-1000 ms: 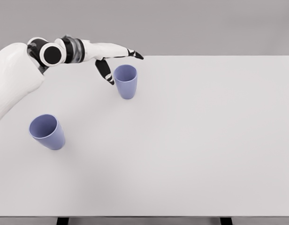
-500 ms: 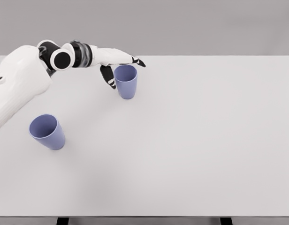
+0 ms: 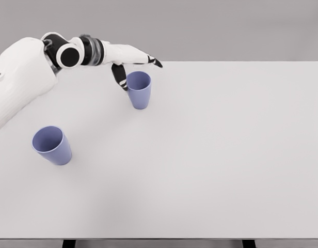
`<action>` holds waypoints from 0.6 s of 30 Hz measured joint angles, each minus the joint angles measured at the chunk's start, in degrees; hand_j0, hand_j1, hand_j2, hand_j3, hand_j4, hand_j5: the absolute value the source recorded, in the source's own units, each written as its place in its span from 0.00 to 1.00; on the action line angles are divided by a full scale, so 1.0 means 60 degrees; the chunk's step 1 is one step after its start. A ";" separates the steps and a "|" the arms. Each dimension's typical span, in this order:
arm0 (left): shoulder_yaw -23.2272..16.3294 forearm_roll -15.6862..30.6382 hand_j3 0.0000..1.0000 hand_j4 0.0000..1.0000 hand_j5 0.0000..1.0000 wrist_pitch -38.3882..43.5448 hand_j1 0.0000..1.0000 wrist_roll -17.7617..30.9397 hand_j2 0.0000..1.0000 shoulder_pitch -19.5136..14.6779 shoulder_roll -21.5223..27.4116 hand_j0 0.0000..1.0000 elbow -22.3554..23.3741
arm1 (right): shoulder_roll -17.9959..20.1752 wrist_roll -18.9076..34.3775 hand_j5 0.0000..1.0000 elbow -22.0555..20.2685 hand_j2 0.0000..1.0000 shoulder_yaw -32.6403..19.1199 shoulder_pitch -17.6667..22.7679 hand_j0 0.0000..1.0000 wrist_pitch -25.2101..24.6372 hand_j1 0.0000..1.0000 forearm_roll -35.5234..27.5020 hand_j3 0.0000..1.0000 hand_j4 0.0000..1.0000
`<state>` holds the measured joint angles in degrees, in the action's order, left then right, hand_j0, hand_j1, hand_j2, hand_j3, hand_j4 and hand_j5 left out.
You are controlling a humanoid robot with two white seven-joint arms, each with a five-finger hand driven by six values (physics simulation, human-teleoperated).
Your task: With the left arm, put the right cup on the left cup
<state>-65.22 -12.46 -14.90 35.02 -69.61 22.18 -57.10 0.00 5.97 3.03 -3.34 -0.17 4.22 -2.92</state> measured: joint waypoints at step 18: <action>-0.1214 0.0403 0.99 0.99 0.99 0.0070 0.99 0.0001 0.99 -0.0381 0.0087 0.99 0.0007 | 0.0000 0.0000 1.00 0.0001 1.00 0.0000 0.0000 1.00 0.0000 1.00 0.0000 1.00 1.00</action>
<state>-72.50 -10.04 -14.48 35.02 -71.89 22.70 -57.06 0.00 5.97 3.04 -3.34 -0.18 4.22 -2.92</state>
